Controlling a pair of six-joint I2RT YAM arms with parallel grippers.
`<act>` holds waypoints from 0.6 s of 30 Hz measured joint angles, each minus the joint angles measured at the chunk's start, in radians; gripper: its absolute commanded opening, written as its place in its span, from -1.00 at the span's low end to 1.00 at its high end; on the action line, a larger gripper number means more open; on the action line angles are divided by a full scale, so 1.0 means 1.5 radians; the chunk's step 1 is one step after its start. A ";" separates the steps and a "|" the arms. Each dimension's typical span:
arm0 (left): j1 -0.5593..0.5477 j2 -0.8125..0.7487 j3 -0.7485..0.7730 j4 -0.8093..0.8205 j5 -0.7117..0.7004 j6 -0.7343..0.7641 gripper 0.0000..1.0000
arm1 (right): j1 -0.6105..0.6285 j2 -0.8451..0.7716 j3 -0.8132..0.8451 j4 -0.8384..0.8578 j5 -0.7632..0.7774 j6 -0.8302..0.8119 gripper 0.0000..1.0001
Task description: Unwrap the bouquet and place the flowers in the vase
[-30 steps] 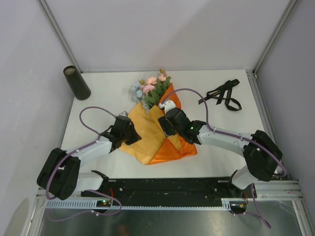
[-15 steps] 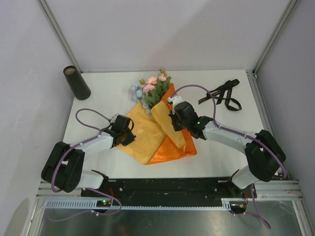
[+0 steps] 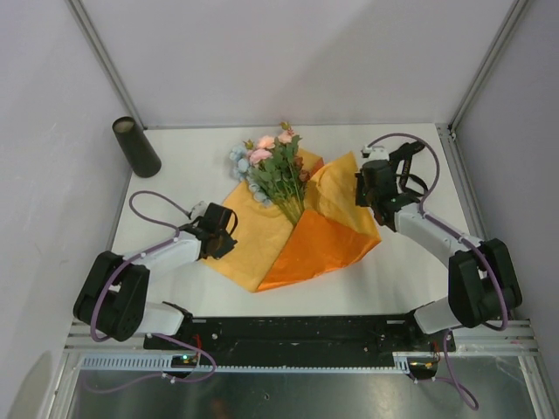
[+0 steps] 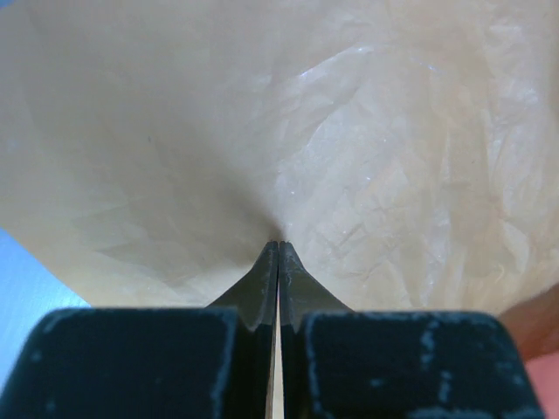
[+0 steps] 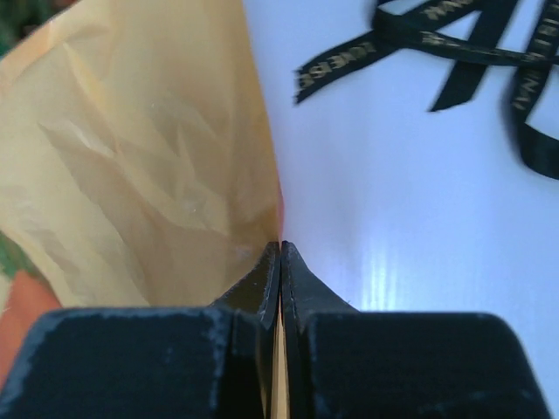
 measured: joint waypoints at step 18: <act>0.003 0.058 0.065 -0.050 -0.031 0.000 -1.00 | -0.146 0.126 0.028 0.044 -0.054 0.071 -1.00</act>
